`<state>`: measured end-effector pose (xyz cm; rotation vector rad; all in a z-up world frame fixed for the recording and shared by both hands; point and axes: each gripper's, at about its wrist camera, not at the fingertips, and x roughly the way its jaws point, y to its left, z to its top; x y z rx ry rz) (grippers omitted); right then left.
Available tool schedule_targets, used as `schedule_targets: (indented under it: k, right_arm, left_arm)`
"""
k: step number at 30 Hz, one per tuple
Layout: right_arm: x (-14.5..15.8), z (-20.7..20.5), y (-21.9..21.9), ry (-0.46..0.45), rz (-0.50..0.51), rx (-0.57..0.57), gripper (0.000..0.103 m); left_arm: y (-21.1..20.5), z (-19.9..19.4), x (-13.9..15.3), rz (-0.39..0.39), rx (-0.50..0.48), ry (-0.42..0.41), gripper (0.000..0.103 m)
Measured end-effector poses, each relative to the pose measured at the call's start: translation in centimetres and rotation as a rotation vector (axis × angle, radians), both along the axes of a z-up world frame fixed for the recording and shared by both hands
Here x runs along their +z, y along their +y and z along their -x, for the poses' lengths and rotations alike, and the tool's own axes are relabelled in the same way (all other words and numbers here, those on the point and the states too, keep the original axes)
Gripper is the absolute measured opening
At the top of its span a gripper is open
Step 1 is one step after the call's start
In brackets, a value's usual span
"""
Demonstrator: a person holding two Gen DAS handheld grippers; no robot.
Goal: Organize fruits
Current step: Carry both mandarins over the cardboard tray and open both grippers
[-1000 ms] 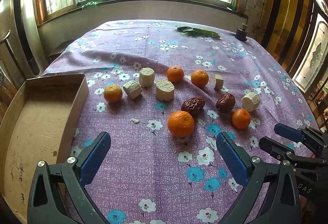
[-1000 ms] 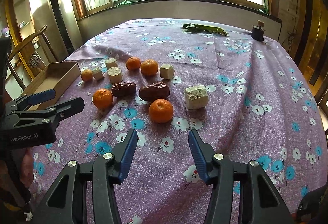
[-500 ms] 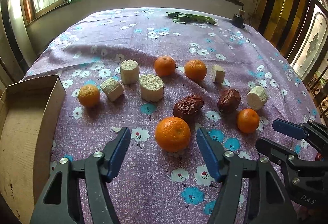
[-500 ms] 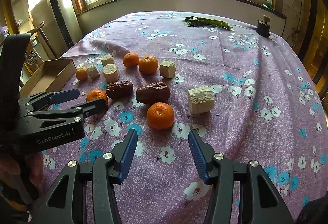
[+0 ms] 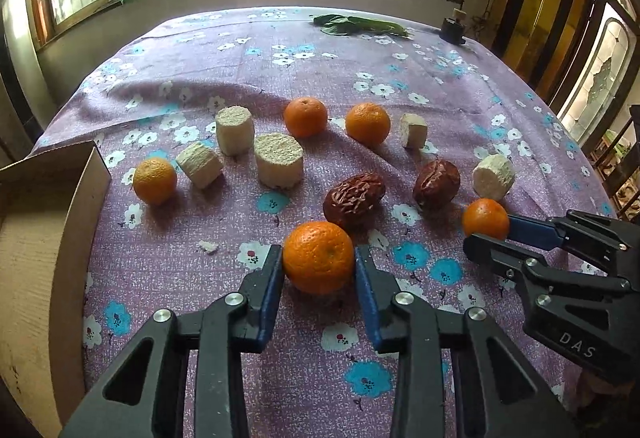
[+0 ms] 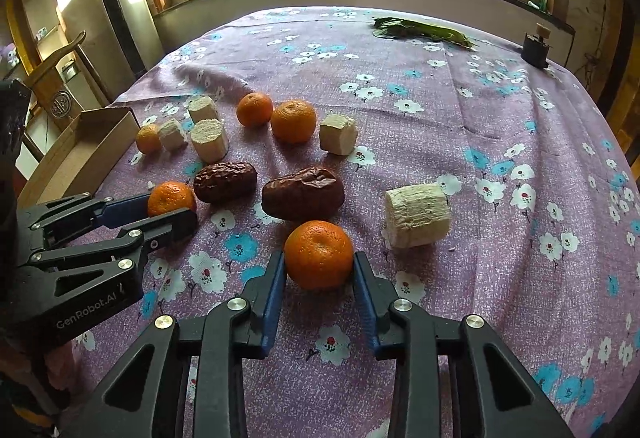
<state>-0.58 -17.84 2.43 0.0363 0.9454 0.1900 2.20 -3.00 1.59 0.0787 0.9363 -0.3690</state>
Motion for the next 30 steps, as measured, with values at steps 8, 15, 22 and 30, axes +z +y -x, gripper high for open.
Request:
schedule_targets:
  k: [8, 15, 22, 30]
  right_arm:
    - [1.6, 1.9, 0.9, -0.024, -0.043, 0.026, 0.036]
    - [3.4, 2.2, 5.3, -0.052, -0.07, 0.14, 0.036]
    - [4.3, 1.0, 11.7, -0.058, -0.092, 0.282, 0.036]
    - [4.4, -1.6, 17.9, -0.041, -0.109, 0.405, 0.036]
  left_arm:
    - [2.5, 2.0, 2.3, 0.057, 0.026, -0.01, 0.033]
    - [6.7, 3.5, 4.5, 0.036, 0.113, -0.034, 0.033]
    - [12.3, 3.6, 6.3, -0.028, 0.223, -0.075, 0.033]
    - [18.9, 1.3, 6.2, -0.069, 0.365, -0.058, 0.033]
